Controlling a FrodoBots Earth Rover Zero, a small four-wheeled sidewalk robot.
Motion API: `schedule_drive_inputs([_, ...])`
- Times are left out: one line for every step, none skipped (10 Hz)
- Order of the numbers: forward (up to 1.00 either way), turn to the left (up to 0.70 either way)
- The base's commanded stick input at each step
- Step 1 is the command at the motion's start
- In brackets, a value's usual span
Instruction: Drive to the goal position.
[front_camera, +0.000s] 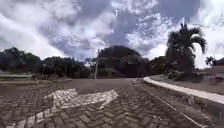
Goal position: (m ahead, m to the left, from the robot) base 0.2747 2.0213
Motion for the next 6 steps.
schedule_drive_inputs([1.00, 0.00])
schedule_drive_inputs([1.00, 0.00])
schedule_drive_inputs([1.00, 0.00])
schedule_drive_inputs([1.00, 0.00])
schedule_drive_inputs([1.00, 0.00])
schedule_drive_inputs([1.00, 0.00])
